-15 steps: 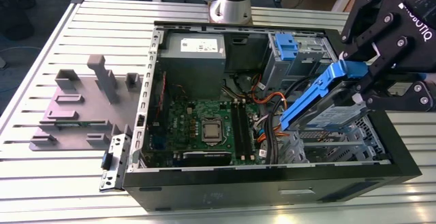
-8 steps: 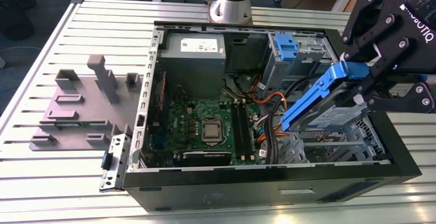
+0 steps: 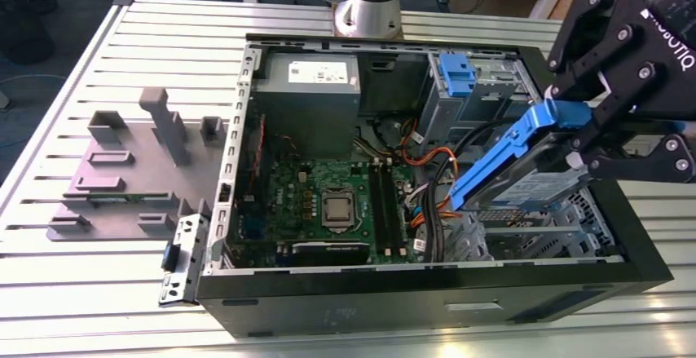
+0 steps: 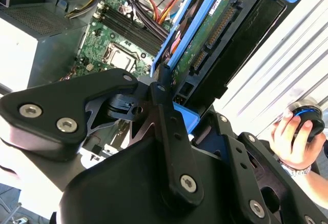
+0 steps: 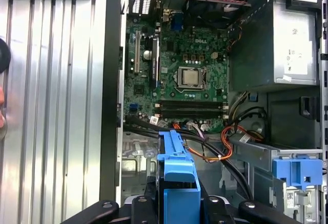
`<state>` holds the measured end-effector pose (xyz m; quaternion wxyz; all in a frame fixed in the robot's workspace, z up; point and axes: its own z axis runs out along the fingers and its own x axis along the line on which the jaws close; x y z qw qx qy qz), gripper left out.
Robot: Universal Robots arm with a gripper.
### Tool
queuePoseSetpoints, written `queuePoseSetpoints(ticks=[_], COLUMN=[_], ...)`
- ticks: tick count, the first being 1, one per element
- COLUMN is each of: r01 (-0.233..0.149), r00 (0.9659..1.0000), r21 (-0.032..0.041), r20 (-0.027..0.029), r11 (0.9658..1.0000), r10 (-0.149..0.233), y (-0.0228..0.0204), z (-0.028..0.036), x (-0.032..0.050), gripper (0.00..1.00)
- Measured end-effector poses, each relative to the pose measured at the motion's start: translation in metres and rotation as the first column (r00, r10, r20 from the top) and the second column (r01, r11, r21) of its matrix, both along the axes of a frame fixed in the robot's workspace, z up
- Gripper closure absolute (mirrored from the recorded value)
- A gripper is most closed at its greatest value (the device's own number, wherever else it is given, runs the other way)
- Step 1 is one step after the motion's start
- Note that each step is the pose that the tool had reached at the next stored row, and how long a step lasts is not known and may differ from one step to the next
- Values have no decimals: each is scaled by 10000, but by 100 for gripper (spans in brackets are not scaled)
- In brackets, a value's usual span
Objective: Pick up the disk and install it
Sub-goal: 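Insert the disk into the insertion slot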
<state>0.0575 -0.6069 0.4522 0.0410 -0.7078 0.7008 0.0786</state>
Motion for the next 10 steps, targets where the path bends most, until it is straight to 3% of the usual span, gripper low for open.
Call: queuePoseSetpoints(ticks=[10], r01=[0], r00=[10000], r21=[0], r20=[0], r11=[10000], r10=[0], y=[-5], z=[-9], x=[24], gripper=[63])
